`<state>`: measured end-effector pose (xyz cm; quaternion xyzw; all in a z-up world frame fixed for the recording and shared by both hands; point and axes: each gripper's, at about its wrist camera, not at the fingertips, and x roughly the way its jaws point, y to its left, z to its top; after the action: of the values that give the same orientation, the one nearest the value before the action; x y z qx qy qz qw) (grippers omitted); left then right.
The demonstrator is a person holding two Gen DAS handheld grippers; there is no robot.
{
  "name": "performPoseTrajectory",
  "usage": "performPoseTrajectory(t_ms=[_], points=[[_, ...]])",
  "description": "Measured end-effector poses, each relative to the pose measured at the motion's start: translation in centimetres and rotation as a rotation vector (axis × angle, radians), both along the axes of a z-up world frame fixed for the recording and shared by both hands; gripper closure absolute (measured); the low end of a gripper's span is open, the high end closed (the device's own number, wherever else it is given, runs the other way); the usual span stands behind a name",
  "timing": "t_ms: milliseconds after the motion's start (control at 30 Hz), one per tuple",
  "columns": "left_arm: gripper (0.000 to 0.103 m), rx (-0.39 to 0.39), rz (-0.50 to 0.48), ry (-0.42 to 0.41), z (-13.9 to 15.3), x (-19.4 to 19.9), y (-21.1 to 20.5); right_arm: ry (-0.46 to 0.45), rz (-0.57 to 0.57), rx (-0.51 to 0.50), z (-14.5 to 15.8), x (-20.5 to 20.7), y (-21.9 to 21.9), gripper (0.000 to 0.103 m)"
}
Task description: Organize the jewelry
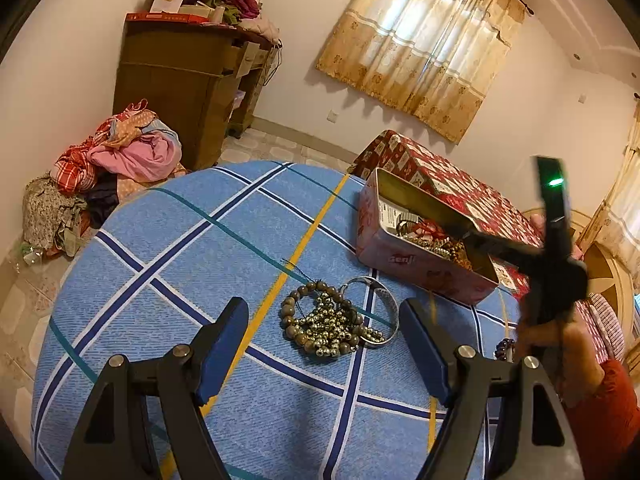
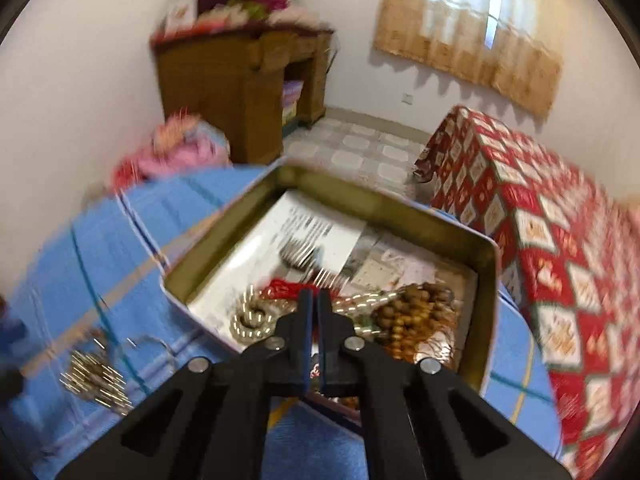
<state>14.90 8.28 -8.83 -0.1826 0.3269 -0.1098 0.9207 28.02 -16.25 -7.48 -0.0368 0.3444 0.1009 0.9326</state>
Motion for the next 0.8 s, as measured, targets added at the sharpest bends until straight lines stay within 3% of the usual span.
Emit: performPoseTrajectory(t_ms=[133, 233, 333, 367, 467, 633, 667, 733, 800], points=[[0.025, -0.007, -0.002, -0.003, 0.3, -0.3, -0.2, -0.079, 0.011, 0.193, 3.9, -1.9, -2.3, 0.101], [0.025, -0.003, -0.004, -0.008, 0.6, -0.6, -0.4, -0.119, 0.023, 0.156, 5.5, -2.9, -1.5, 0.1], [0.025, -0.01, -0.007, -0.008, 0.7, -0.8, -0.6, -0.101, 0.02, 0.091, 4.3, -2.5, -0.4, 0.098], [0.025, -0.01, -0.008, -0.008, 0.7, -0.8, -0.6, -0.088, 0.019, 0.076, 3.7, -2.0, -0.4, 0.09], [0.025, 0.006, -0.01, -0.01, 0.7, -1.0, -0.7, -0.004, 0.018, 0.05, 0.8, -0.3, 0.1, 0.048], [0.025, 0.023, -0.001, -0.014, 0.7, -0.9, -0.4, 0.032, 0.012, 0.029, -1.2, 1.8, 1.0, 0.051], [0.025, 0.018, 0.003, -0.012, 0.7, -0.8, -0.2, 0.05, 0.021, -0.007, -1.9, 2.4, 1.6, 0.059], [0.025, 0.009, 0.006, -0.004, 0.5, -0.5, -0.1, 0.121, 0.024, -0.08, -3.3, 3.6, 2.1, 0.084], [0.025, 0.014, 0.01, -0.003, 0.4, -0.4, 0.1, 0.112, 0.016, -0.071, -3.2, 3.2, 1.6, 0.094]])
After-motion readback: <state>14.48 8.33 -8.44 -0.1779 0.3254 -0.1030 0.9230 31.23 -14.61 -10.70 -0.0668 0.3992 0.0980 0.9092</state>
